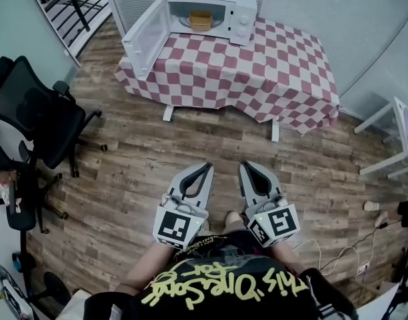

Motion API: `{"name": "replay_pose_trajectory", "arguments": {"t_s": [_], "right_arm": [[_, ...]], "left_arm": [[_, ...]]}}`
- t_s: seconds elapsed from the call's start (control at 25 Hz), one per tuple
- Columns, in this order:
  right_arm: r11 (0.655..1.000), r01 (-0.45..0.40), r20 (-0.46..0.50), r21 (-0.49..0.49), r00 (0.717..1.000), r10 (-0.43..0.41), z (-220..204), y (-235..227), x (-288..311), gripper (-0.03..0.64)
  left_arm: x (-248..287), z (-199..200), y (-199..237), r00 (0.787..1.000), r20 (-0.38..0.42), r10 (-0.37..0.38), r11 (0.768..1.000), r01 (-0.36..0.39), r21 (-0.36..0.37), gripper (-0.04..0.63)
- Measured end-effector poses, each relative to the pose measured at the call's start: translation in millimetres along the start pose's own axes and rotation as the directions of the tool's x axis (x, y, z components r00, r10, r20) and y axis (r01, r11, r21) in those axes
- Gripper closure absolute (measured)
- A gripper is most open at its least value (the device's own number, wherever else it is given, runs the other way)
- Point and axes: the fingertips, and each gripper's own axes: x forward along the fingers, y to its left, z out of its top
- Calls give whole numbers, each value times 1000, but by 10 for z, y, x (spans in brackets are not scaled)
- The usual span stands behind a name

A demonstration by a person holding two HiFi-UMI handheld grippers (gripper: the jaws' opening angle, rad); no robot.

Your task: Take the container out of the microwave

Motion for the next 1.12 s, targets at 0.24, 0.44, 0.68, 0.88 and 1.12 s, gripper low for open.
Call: {"name": "replay_pose_trajectory", "arguments": {"t_s": [0.24,0.44,0.68,0.88,1.12], "right_arm": [[1000,17,-23,10,1000,-17,-83,58,-11,606],[999,35,-54,21,998,-34,-188,40,-39,606],[997,50,-65,50,997,-47,-232,-108,53,606],[999,10,-66,42,998,-8,-222,-238,327,606],[998,4,-60,58,998,0,-115,-566,719,606]], "left_arm": [[-78,-55,73,1000,0,4,1000,-4,-12,586],[-34,-167,66,1000,-30,-10,1000,10,-27,586],[67,-267,141,998,-57,2,999,-4,-38,586],[262,-304,334,997,-68,38,999,-40,-25,586],[657,-261,637,994,-79,71,997,-72,-14,586]]}}
